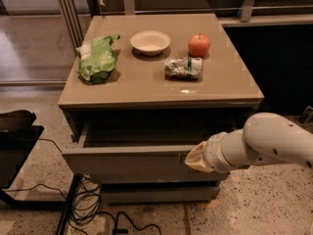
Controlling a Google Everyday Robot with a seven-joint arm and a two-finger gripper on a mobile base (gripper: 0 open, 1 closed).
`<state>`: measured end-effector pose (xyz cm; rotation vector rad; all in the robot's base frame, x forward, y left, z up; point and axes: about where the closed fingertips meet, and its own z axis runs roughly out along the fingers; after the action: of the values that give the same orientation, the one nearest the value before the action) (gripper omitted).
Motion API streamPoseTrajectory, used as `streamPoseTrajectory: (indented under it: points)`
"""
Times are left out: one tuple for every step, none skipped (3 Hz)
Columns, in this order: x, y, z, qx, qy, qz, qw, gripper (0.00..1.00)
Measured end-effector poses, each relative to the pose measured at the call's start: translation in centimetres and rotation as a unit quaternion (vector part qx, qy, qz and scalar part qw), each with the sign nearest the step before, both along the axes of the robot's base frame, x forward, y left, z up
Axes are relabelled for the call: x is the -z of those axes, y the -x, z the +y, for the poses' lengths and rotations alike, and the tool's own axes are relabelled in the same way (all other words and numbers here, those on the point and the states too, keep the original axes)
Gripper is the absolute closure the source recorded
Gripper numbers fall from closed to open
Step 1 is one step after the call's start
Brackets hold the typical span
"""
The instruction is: Close top drawer
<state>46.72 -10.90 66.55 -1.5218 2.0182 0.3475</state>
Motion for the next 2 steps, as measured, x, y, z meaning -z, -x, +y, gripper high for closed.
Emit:
streamPoseTrajectory:
  points:
    - [-0.01, 0.0, 0.01, 0.0, 0.0, 0.0, 1.0, 0.81]
    - [-0.01, 0.0, 0.01, 0.0, 0.0, 0.0, 1.0, 0.58]
